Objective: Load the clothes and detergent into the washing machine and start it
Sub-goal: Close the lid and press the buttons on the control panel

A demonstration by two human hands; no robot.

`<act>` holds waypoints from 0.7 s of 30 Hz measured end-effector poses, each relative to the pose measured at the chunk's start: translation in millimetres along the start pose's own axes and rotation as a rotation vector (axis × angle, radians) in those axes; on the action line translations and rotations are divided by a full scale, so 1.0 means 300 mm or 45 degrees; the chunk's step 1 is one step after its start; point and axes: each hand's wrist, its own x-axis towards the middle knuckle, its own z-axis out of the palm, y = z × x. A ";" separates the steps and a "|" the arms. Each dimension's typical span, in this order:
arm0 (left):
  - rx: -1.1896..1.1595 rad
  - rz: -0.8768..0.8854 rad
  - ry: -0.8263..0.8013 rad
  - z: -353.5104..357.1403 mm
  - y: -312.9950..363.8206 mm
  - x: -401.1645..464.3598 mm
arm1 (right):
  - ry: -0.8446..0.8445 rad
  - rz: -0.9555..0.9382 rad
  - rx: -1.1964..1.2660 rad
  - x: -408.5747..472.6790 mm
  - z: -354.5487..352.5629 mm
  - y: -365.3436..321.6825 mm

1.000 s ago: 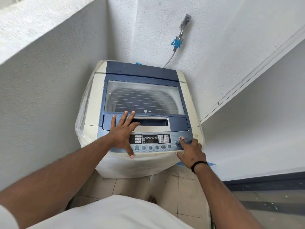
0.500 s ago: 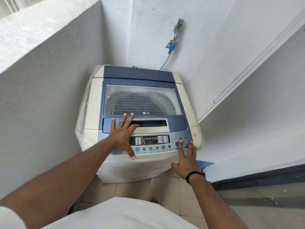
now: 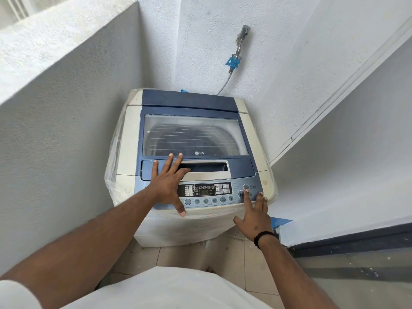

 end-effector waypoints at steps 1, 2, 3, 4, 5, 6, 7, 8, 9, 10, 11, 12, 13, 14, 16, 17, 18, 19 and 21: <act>0.000 -0.001 0.000 -0.001 0.000 -0.001 | 0.045 -0.001 0.066 -0.009 -0.008 -0.021; 0.001 -0.001 0.001 -0.002 0.000 -0.001 | 0.115 -0.024 0.118 -0.023 -0.013 -0.047; 0.003 -0.003 0.003 -0.001 -0.001 0.000 | 0.198 -0.073 0.142 -0.042 -0.015 -0.079; 0.007 -0.005 0.005 0.000 -0.002 0.001 | 0.281 -0.143 0.144 -0.065 -0.014 -0.116; 0.011 -0.008 0.008 0.003 -0.003 0.002 | 0.354 -0.225 0.139 -0.089 -0.010 -0.155; 0.016 -0.011 0.008 0.005 -0.003 0.004 | 0.407 -0.313 0.129 -0.113 -0.005 -0.194; 0.020 -0.015 0.005 0.005 -0.003 0.004 | 0.429 -0.399 0.111 -0.133 0.002 -0.230; 0.023 -0.019 0.000 0.004 -0.002 0.003 | 0.424 -0.476 0.080 -0.149 0.010 -0.261; 0.028 -0.021 -0.003 0.002 -0.001 0.002 | 0.404 -0.537 0.037 -0.160 0.021 -0.284; 0.032 -0.022 -0.005 0.001 0.000 0.001 | 0.374 -0.580 -0.008 -0.166 0.032 -0.301; 0.034 -0.023 -0.006 0.000 0.001 0.001 | 0.341 -0.606 -0.047 -0.169 0.042 -0.312; 0.034 -0.023 -0.006 -0.001 0.002 0.001 | 0.308 -0.620 -0.079 -0.170 0.050 -0.318; 0.032 -0.023 -0.006 -0.002 0.003 0.000 | 0.276 -0.625 -0.105 -0.170 0.058 -0.321; 0.031 -0.023 -0.005 -0.002 0.003 0.000 | 0.246 -0.624 -0.125 -0.168 0.065 -0.320; 0.030 -0.026 -0.008 -0.003 0.005 -0.001 | 0.205 -0.610 -0.143 -0.165 0.073 -0.313; 0.030 -0.027 -0.009 -0.004 0.005 -0.001 | 0.188 -0.601 -0.144 -0.164 0.076 -0.308; 0.028 -0.027 -0.010 -0.004 0.005 -0.002 | 0.172 -0.595 -0.140 -0.164 0.078 -0.304; 0.027 -0.028 -0.010 -0.004 0.004 -0.002 | 0.159 -0.591 -0.135 -0.166 0.079 -0.302; 0.028 -0.028 -0.007 -0.002 0.003 0.000 | 0.142 -0.587 -0.128 -0.169 0.081 -0.302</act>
